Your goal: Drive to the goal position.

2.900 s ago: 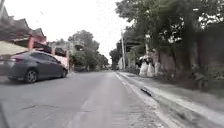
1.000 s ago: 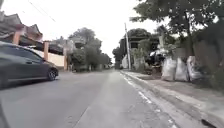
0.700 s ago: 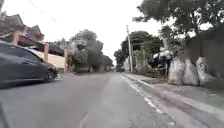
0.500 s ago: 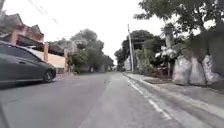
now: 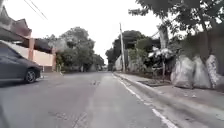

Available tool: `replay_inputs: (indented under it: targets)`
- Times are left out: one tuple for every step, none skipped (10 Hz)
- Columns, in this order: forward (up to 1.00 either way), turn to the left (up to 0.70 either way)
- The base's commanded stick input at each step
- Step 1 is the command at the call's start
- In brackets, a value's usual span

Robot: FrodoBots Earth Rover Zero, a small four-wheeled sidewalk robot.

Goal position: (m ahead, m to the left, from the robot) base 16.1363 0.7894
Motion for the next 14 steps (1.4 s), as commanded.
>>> replay_inputs:
  targets:
    - [1.00, 0.00]
    - [1.00, 0.00]
    - [1.00, 0.00]
    - [1.00, 0.00]
    - [1.00, 0.00]
    - [1.00, 0.00]
    - [1.00, 0.00]
    - [1.00, 0.00]
    - [1.00, 0.00]
    - [1.00, 0.00]
    - [1.00, 0.00]
    - [1.00, 0.00]
    - [1.00, 0.00]
    - [1.00, 0.00]
